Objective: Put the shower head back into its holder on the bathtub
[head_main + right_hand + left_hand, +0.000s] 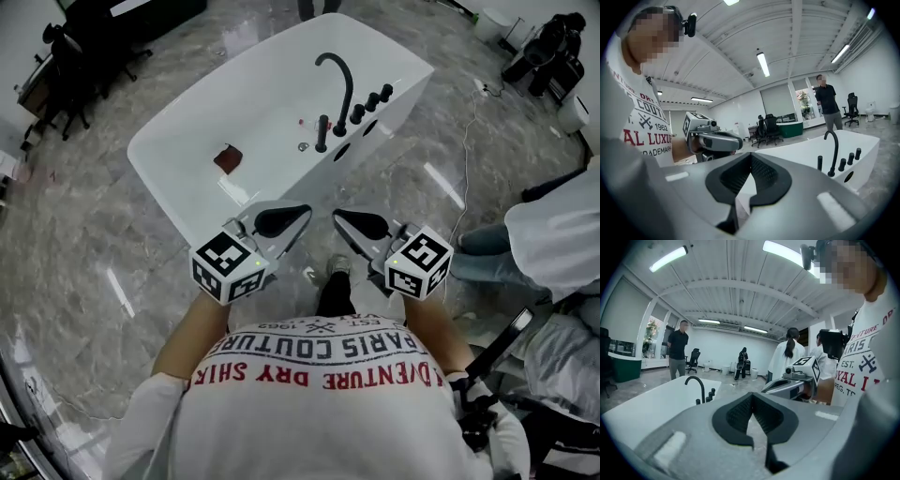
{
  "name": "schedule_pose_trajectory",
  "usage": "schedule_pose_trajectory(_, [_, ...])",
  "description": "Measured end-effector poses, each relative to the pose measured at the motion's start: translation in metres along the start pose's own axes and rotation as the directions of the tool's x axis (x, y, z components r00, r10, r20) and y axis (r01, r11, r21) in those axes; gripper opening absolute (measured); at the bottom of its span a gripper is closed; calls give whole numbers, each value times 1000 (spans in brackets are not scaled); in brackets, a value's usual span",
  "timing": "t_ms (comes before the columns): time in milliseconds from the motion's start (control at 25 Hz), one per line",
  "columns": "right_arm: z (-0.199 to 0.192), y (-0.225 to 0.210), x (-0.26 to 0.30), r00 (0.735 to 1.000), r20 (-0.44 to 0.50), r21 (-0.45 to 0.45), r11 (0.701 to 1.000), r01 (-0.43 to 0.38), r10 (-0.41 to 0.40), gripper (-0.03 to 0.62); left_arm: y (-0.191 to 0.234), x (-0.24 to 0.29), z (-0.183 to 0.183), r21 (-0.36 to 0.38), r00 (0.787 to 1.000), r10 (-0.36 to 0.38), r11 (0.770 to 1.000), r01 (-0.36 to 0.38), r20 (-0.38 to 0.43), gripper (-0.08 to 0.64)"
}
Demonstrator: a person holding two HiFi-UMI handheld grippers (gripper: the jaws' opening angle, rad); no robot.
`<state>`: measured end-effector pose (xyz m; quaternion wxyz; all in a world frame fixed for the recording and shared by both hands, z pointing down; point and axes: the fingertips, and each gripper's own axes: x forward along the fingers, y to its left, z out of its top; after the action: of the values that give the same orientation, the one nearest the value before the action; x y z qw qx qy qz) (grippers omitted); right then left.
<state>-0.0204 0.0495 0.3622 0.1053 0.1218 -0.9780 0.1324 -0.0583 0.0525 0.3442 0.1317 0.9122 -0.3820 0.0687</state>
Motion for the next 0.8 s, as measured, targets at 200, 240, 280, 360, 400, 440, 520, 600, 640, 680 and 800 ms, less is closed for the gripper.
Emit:
schedule_pose_trajectory(200, [3, 54, -16, 999, 23, -21, 999, 35, -34, 5, -38, -43, 1, 31, 1000, -19, 999, 19, 12, 3])
schedule_pose_trajectory(240, [5, 61, -19, 999, 30, -21, 999, 43, -42, 5, -42, -48, 1, 34, 1000, -22, 999, 22, 14, 2])
schedule_pose_trajectory(280, [6, 66, -20, 998, 35, -20, 999, 49, -48, 5, -46, -52, 1, 34, 1000, -24, 999, 24, 15, 2])
schedule_pose_trajectory(360, [7, 74, -23, 998, 37, -20, 998, 54, -54, 5, -51, -57, -1, 32, 999, -28, 999, 27, 19, 2])
schedule_pose_trajectory(400, [6, 78, -23, 998, 35, -24, 998, 56, -55, 5, -54, -60, -1, 32, 999, -29, 999, 29, 23, 2])
schedule_pose_trajectory(440, [6, 81, -24, 998, 34, -28, 998, 58, -57, 5, -57, -62, -1, 34, 999, -31, 999, 30, 26, 3])
schedule_pose_trajectory(520, [4, 86, -27, 997, 38, -31, 997, 68, -67, 5, -62, -65, -1, 43, 999, -31, 999, 30, 31, 2])
schedule_pose_trajectory(600, [5, 89, -30, 996, 50, -29, 997, 78, -76, 5, -66, -68, -1, 53, 999, -31, 998, 29, 35, 3])
schedule_pose_trajectory(640, [5, 91, -32, 995, 54, -30, 996, 81, -80, 5, -69, -69, -1, 56, 999, -32, 998, 30, 36, 2])
schedule_pose_trajectory(680, [3, 92, -34, 995, 55, -32, 996, 85, -83, 5, -71, -69, -3, 58, 999, -34, 998, 31, 37, 2])
schedule_pose_trajectory(800, [0, 97, -39, 995, 48, -30, 995, 92, -90, 5, -78, -71, -4, 63, 998, -40, 997, 37, 38, 2])
